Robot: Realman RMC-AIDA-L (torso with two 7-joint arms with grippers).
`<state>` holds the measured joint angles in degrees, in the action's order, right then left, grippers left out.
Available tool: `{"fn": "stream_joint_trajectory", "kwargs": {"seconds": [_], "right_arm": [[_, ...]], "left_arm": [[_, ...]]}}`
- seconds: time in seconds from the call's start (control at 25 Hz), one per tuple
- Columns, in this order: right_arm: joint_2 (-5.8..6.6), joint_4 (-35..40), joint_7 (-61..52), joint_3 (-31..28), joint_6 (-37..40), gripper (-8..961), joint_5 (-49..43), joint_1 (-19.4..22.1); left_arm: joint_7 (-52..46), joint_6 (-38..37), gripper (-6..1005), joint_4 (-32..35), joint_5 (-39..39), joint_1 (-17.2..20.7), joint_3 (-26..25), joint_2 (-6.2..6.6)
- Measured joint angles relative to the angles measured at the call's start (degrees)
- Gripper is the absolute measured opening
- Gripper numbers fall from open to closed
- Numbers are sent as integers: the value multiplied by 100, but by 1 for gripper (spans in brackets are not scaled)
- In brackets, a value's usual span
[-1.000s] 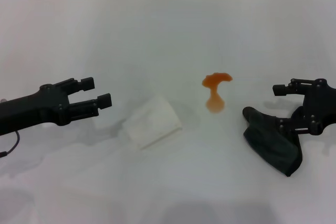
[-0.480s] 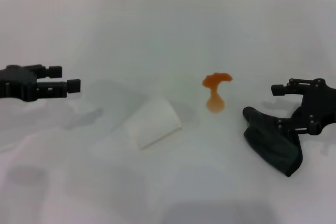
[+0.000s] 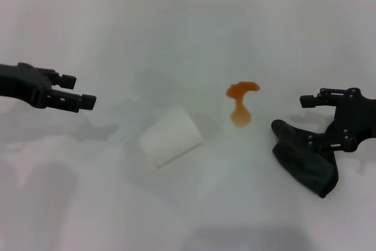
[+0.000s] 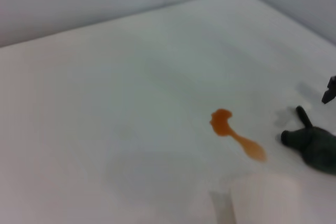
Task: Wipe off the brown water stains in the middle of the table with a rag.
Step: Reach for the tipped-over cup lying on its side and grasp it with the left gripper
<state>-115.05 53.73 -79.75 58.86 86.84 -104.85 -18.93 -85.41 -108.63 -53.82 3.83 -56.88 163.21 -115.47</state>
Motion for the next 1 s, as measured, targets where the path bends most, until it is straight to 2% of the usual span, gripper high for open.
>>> {"fn": "stream_joint_trajectory", "kwargs": {"seconds": [0.28,0.36,0.56,0.64,1.0], "right_arm": [[0,-6,3,41,-1,825,7,-23],[0,-13,4,46,0,825,9,-24],[0,-40,4,46,-15,825,9,-23],[0,-40,4,46,-16,825,9,-23],[0,-40,4,46,-6,826,9,-18]], "left_arm": [[103,207,862,-100,1125,-723,9,-22],[133,334,862,-94,1302,-901,9,-73],[258,601,861,-25,1456,-1274,9,-293],[280,680,860,123,1454,-1346,9,-339],[107,922,858,887,1283,-1326,-1,-367]]}}
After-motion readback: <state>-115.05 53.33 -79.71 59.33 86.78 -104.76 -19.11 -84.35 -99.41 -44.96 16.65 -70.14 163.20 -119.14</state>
